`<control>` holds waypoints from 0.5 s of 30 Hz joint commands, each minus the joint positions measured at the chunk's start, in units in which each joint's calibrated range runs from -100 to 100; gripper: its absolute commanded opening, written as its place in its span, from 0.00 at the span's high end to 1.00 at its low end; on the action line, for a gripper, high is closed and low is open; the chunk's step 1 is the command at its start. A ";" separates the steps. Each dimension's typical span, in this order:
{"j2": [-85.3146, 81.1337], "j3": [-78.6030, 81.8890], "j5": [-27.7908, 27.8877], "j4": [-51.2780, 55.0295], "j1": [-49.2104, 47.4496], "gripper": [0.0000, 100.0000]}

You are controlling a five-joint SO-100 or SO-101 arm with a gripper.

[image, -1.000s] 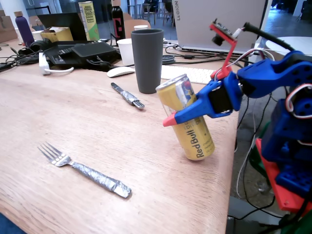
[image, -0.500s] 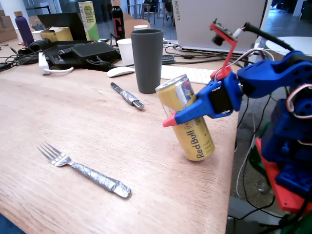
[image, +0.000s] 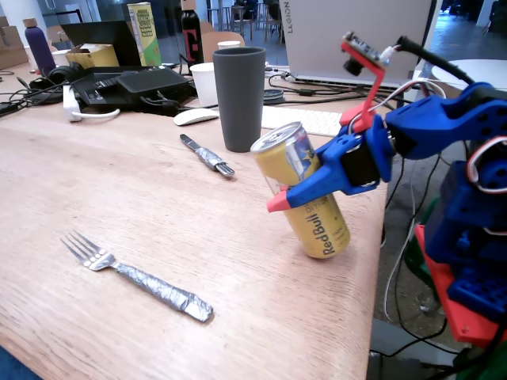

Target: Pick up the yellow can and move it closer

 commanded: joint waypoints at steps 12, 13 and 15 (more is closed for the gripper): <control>-1.32 0.34 0.15 0.07 1.59 0.84; -1.32 0.34 -0.15 0.07 1.59 0.84; -1.32 0.34 0.20 0.07 1.59 0.84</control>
